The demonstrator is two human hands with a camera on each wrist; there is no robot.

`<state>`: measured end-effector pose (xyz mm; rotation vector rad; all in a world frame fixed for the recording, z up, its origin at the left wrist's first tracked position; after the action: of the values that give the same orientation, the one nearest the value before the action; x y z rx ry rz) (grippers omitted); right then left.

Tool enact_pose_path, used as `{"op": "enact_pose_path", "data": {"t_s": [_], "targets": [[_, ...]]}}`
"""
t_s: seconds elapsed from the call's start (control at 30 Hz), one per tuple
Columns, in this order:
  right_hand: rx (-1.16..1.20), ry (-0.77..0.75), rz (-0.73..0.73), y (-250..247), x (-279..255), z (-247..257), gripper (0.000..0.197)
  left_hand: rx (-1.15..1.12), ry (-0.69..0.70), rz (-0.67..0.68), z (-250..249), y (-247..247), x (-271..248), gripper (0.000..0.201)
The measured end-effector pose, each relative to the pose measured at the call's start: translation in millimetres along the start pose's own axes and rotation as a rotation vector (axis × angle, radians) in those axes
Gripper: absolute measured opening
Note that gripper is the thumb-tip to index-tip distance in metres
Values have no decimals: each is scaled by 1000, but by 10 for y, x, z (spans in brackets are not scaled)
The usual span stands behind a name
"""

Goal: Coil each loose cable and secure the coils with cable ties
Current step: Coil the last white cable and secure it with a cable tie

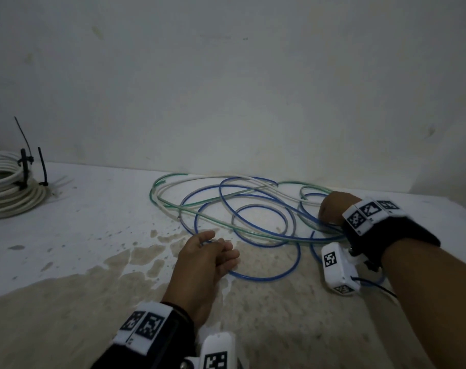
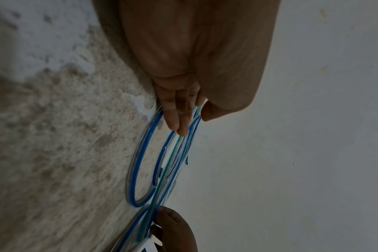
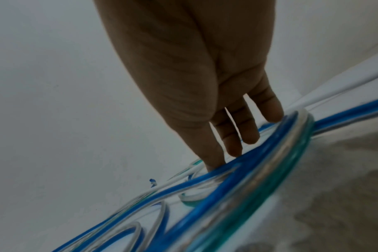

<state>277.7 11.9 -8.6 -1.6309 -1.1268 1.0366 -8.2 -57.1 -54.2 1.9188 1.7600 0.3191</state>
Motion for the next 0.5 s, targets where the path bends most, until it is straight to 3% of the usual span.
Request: {"op": "enact_pose_path", "data": {"t_s": [0.23,0.4,0.5], "targets": [[183,31,3,-58,80,23,49,53,2,-2,12,-6,1,14],[173,31,27,-49,53,11,46,60,0,-3,8,-1,-2,13],[120,29,-23,-53,70,-26,33,64,-3,0,8,-6,-1,13]]}}
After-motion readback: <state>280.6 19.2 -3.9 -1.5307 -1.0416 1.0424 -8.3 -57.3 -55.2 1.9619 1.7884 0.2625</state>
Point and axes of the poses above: each hand's wrist, its own x-axis towards the middle knuckle, its own y-axis out of the palm, z = x × y, the point moved 2 cm from there along x, towards the middle knuckle, and after that the axes turned 1 degree about -x, right-handed, at the moved point
